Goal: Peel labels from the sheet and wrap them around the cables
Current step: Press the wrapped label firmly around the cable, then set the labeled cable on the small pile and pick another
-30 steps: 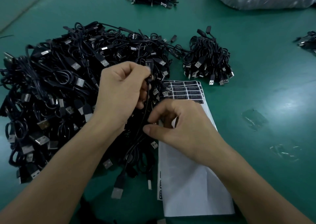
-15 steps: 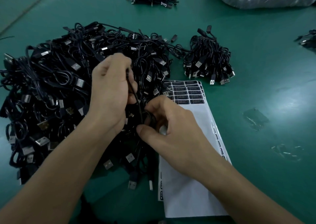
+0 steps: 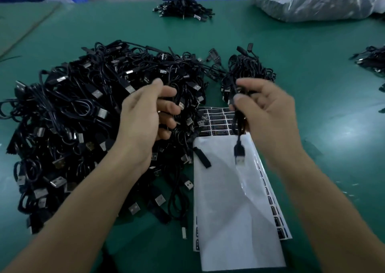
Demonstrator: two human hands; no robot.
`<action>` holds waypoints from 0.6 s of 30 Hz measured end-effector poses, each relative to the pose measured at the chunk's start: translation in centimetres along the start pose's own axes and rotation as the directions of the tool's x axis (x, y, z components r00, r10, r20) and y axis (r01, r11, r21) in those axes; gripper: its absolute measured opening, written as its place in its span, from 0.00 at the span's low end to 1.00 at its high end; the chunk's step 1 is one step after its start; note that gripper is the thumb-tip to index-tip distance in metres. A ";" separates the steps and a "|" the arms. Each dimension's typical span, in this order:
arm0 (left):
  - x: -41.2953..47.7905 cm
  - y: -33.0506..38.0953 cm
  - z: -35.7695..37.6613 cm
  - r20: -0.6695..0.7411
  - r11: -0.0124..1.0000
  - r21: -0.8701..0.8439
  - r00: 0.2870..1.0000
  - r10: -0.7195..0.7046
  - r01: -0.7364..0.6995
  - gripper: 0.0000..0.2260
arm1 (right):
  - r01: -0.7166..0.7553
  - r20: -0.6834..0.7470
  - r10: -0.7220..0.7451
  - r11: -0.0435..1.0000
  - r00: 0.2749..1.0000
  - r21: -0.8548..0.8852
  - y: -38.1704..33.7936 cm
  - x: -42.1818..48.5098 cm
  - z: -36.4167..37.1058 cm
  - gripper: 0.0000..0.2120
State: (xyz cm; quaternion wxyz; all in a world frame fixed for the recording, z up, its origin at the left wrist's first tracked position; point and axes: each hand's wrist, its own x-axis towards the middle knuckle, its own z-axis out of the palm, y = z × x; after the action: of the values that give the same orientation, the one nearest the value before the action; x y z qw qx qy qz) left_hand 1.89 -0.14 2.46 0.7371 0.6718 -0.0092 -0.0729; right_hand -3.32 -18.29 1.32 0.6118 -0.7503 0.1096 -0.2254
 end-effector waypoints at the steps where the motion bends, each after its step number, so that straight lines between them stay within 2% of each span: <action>1: 0.0 0.0 0.0 0.002 1.000 0.019 1.000 0.008 -0.008 0.14 | 0.024 -0.068 -0.029 0.997 0.997 -0.069 0.1 1.4 -0.6 0.12; 4: -0.2 0.0 0.0 0.018 0.998 0.052 0.999 0.031 -0.031 0.12 | 0.042 -0.243 -0.102 0.970 0.965 -0.240 0.0 6.2 -2.3 0.14; 8: -0.1 -0.2 0.0 0.029 0.998 0.047 0.999 0.042 -0.043 0.14 | -0.068 -0.353 -0.076 0.924 0.933 -0.377 0.2 12.0 -3.2 0.15; 11: 0.0 -0.4 -0.1 0.030 0.997 0.060 0.998 0.049 -0.050 0.14 | -0.120 -0.308 -0.041 0.865 0.950 -0.487 0.7 13.8 -2.9 0.14; 15: 0.1 -0.6 0.0 0.047 0.994 0.086 0.997 0.067 -0.070 0.13 | -0.056 -0.181 -0.070 0.791 0.981 -0.609 1.2 12.9 -2.2 0.18; 18: -0.5 -1.1 0.4 0.207 0.916 0.318 0.961 0.185 -0.245 0.07 | 0.008 -0.116 -0.129 0.703 0.985 -0.711 1.8 11.9 -2.0 0.15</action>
State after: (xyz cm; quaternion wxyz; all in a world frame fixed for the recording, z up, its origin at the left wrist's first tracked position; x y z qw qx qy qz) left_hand 1.26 -0.54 1.45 0.6099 0.7749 -0.1593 -0.0464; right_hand 6.33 -25.70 2.30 0.2576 -0.9109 0.2073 -0.2469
